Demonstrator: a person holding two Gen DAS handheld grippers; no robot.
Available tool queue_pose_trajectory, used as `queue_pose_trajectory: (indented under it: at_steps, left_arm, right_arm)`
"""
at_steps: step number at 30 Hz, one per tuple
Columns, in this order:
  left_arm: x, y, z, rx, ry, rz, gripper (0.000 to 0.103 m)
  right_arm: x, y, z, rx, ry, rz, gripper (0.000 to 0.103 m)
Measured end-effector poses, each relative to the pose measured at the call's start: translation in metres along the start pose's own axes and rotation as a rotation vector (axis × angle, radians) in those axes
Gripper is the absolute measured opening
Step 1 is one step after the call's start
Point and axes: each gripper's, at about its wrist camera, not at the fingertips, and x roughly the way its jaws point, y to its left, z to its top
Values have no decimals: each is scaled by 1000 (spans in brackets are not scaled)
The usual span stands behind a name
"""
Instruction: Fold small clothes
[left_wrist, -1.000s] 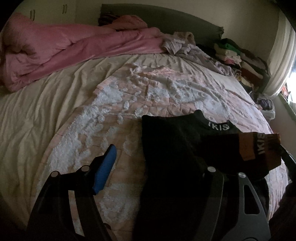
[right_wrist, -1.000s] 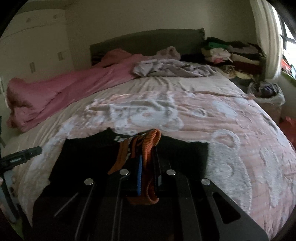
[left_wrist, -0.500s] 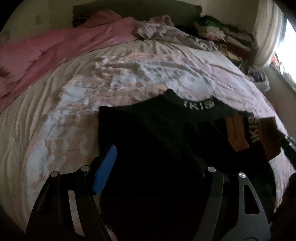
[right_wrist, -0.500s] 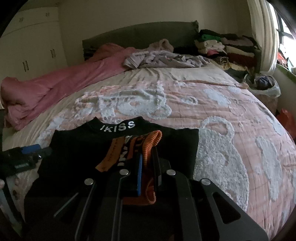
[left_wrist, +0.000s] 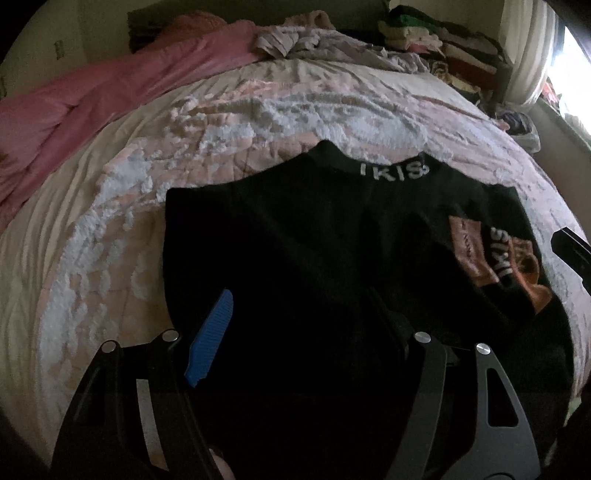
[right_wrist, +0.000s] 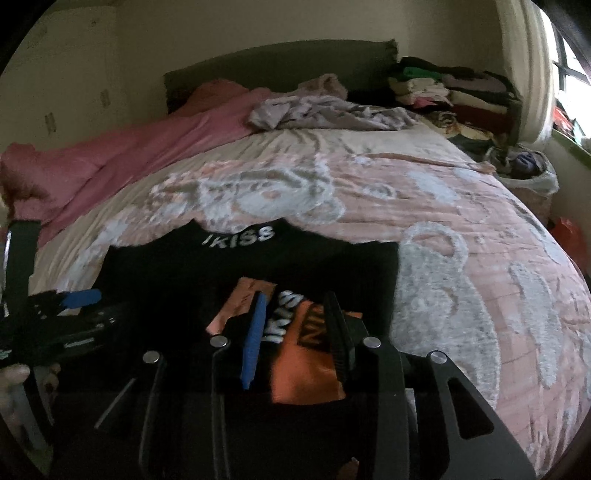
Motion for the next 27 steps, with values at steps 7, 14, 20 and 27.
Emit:
queue_pose_trajectory:
  at_steps: [7, 14, 20, 27]
  left_arm:
    - [4, 1, -5, -2, 4, 0, 64]
    - [4, 1, -6, -2, 5, -1, 64]
    - [5, 1, -7, -3, 5, -3, 64]
    - [2, 1, -9, -2, 0, -3, 64]
  right_arm:
    - [6, 26, -3, -73, 34, 44, 33]
    - [25, 35, -16, -113, 133, 30, 33]
    - [48, 17, -32, -70, 228, -17, 35]
    - [37, 15, -32, -47, 196, 8, 40]
